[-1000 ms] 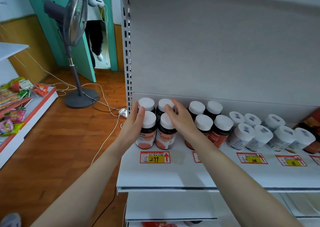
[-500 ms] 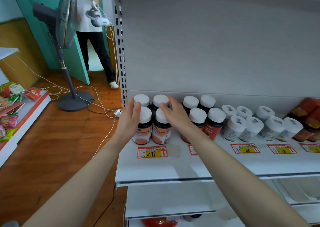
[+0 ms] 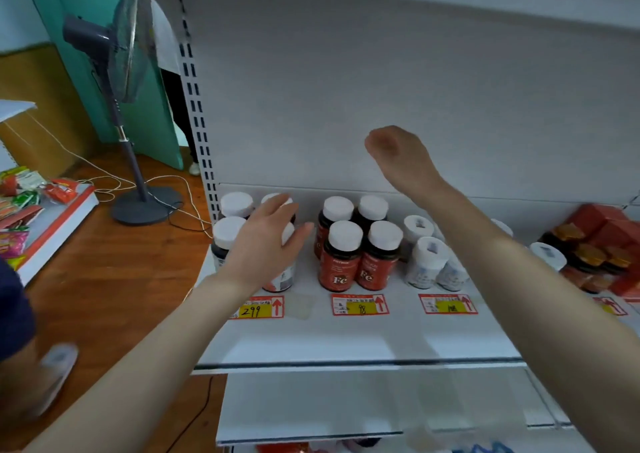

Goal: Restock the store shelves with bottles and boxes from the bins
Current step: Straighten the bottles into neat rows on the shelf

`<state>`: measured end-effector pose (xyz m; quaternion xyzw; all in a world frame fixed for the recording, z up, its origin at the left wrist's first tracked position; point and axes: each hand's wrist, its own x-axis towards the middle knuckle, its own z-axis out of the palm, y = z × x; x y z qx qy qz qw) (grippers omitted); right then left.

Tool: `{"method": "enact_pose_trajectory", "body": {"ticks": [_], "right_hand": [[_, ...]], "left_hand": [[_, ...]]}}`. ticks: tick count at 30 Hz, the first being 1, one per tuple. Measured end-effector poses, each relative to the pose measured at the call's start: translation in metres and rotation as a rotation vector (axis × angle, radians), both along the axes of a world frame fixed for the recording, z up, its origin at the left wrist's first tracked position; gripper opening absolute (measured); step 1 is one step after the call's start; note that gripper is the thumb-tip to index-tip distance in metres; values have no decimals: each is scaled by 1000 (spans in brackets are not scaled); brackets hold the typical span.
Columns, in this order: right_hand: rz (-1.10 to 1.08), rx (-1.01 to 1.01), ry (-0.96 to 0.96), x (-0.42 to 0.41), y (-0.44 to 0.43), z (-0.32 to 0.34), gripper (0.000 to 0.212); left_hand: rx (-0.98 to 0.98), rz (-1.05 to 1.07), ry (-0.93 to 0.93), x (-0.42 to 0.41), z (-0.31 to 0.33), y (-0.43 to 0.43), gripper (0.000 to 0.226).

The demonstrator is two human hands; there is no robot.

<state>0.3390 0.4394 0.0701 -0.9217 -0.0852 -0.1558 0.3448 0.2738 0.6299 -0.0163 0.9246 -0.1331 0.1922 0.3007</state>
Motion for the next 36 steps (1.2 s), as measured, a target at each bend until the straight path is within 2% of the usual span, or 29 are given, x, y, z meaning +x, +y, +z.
{"method": "enact_pose_trajectory", "body": {"ticks": [2, 5, 11, 14, 18, 25, 36], "right_hand": [[33, -60, 29, 0, -19, 0, 21], [114, -230, 107, -1, -41, -8, 25], [299, -521, 288, -11, -60, -34, 51], [345, -602, 318, -12, -58, -46, 53], [390, -609, 358, -9, -60, -54, 43], [425, -556, 366, -7, -63, -56, 45], [407, -512, 371, -7, -62, -61, 45]], "left_hand": [[22, -37, 24, 2, 0, -18, 50], [85, -64, 95, 8, 2, -40, 59], [276, -53, 195, 17, -1, -66, 58], [290, -39, 237, 19, -5, -69, 56], [243, -21, 261, 18, -9, -72, 47], [160, -26, 211, 15, -15, -73, 41], [184, -58, 219, 19, -16, -69, 44]]}}
